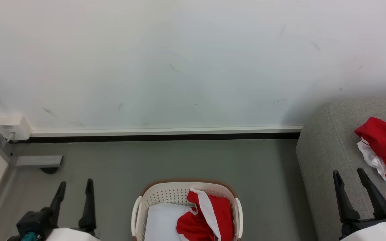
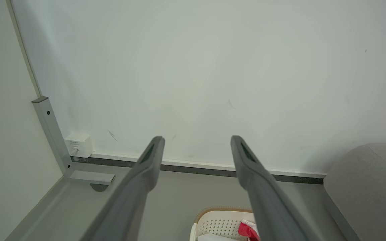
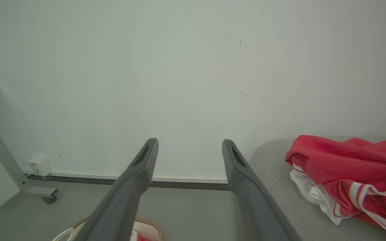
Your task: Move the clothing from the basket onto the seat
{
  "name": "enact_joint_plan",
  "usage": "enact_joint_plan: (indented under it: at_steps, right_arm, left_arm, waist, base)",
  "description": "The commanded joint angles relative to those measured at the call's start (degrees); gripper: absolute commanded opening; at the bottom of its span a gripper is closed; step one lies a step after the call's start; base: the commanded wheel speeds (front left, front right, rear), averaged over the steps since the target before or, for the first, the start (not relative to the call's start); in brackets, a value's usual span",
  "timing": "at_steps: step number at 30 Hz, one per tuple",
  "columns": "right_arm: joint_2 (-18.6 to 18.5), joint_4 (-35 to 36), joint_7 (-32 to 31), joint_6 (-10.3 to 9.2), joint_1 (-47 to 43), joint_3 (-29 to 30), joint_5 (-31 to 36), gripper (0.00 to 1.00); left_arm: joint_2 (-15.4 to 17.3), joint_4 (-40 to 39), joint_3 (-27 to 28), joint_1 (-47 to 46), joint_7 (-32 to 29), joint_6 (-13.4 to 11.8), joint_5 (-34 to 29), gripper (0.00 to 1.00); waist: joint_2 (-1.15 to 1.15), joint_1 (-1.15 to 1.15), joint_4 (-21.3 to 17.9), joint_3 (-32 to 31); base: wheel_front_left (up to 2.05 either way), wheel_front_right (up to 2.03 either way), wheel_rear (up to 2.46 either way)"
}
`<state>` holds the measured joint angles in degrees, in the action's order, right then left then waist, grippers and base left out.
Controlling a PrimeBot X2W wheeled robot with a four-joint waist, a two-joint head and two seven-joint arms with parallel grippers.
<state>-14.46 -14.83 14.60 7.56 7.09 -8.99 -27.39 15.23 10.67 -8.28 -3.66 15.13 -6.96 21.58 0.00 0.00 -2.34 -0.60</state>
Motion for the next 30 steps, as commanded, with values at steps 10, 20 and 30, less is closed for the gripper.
enact_joint_plan:
  at_steps: [10, 20, 30]
  right_arm:
    - [2.7, -0.7, 0.6, -0.15, 1.2, 1.2, 4.3, 1.0]
    - [2.9, -0.3, 0.6, -0.15, 1.8, 0.8, 4.8, 1.0]
    - [2.4, -0.6, 0.6, -0.14, 2.2, 0.1, 3.8, 1.0]
  left_arm:
    - [-3.9, 1.9, 5.0, 1.0, 0.0, 4.1, -5.8, 1.0]
    - [-6.4, 2.8, 8.1, 0.4, 0.0, 6.8, -9.1, 1.0]
    - [-8.1, 3.1, 10.7, 0.2, 0.0, 8.6, -11.2, 1.0]
  waist:
    - [0.0, 0.0, 0.0, 0.0]
    - [0.0, 0.0, 0.0, 0.1]
    - [0.0, 0.0, -0.5, 0.3]
  base:
    - [0.0, 0.0, 0.0]
    - [0.0, 0.0, 0.0]
    - [0.0, 0.0, 0.0]
